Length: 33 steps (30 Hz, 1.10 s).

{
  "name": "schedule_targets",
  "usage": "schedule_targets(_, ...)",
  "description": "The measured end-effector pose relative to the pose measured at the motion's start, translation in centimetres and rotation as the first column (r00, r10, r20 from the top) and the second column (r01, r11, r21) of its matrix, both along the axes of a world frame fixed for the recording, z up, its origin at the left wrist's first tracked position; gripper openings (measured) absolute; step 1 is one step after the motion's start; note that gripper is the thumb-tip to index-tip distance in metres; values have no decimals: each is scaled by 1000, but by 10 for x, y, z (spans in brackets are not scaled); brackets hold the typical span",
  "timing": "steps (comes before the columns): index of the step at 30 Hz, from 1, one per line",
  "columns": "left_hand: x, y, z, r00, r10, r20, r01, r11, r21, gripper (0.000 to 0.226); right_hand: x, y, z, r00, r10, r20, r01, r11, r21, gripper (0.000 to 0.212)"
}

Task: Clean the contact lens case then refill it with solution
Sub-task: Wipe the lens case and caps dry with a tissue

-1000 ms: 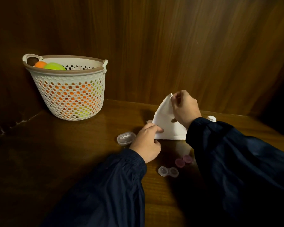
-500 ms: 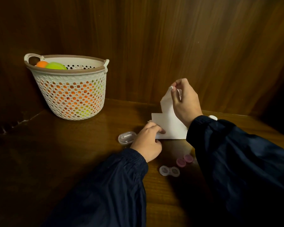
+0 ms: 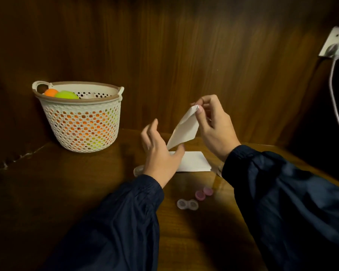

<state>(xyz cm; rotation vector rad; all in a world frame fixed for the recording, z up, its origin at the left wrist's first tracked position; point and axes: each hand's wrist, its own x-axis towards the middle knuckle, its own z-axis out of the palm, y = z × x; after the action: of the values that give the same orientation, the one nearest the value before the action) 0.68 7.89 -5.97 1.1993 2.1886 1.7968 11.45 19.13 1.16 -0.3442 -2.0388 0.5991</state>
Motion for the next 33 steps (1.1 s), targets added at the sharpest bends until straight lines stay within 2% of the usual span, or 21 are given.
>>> schedule_targets(2,1,-10,12,998,27,-61,-26,999,23,86,13,-15,4,999,42,2,-42,999,-8,8)
schedule_targets(6,7,-35,26,991,-135,19,134,990,37,41,41,-41,5,995,94,30,-94,996,4,7)
schedule_targets(9,13,-55,29,988,-151,-36,152,988,32,26,62,-55,0,994,89,60,-87,996,-30,8)
schedule_targets(12,20,-72,30,978,-205,27,204,978,46,24,80,-65,-10,993,64,98,-53,992,-110,18)
schedule_targets(15,27,-88,33,964,-257,64,257,966,11,38,94,-74,-15,987,42,155,-18,989,-150,38)
schedule_targets(17,32,-96,36,953,-288,95,291,956,-27,46,99,-77,-15,979,-12,205,37,992,-118,44)
schedule_targets(19,36,-103,39,946,-309,93,317,945,-85,48,102,-76,-16,964,-80,255,102,992,-75,31)
schedule_targets(22,42,-109,46,927,-366,78,374,917,-139,44,106,-74,-17,942,-25,334,52,996,-70,6)
schedule_targets(25,48,-109,51,902,-426,73,432,888,-159,28,111,-72,-19,887,156,436,-80,979,-187,35)
schedule_targets(28,55,-105,52,896,-438,80,445,883,-147,16,120,-72,-20,842,382,380,-231,893,-387,56)
schedule_targets(31,64,-99,49,910,-405,85,414,893,-175,16,131,-73,-24,768,406,496,-221,894,-389,90)
schedule_targets(33,69,-92,45,910,-404,91,414,888,-202,19,136,-70,-28,730,341,593,-159,928,-337,81)
